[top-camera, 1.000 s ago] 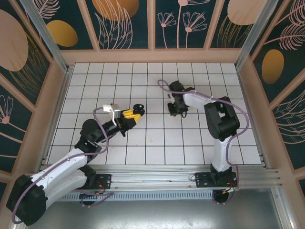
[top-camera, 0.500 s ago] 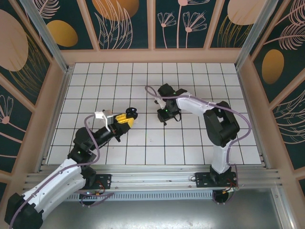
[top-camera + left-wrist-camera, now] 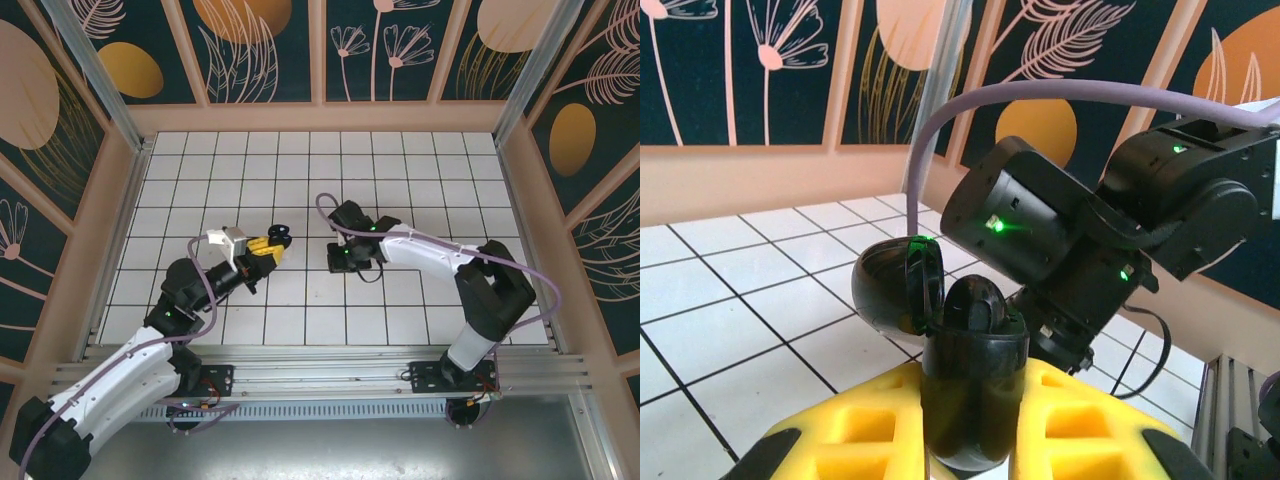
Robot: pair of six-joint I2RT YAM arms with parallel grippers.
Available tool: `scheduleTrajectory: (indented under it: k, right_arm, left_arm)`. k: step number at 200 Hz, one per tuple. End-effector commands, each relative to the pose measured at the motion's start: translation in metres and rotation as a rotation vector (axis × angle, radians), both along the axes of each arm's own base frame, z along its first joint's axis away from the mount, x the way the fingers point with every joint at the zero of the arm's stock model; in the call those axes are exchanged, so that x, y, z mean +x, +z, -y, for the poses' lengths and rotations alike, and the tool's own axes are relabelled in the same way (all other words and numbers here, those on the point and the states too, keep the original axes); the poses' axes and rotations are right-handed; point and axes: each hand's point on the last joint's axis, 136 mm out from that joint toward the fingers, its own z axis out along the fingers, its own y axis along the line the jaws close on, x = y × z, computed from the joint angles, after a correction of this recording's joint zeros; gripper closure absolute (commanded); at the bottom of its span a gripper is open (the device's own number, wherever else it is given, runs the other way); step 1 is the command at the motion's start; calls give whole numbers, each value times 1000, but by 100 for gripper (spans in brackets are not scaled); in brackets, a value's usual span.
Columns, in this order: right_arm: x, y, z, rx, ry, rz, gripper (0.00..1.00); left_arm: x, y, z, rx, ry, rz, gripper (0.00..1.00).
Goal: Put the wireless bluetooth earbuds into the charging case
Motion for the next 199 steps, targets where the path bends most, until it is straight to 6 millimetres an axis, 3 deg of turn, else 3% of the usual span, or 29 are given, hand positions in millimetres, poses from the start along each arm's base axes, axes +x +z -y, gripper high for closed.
scheduleTrajectory:
  k: [1,94,151,199]
  right_arm:
    - [17,-6,-3,-23,-116,50,93]
    - [29,-58,25,-172,-210,32,97]
    - [35,-62,56,-229,-256,38,98]
    - [66,-51,84,-232,-294,57,98]
  left_arm:
    - [-3,26,1,-46,-13,64,100]
    - [-5,17,-6,-77,10,39,100]
    - [0,16,1,-68,-6,40,100]
    - [2,12,4,-57,-16,32,100]
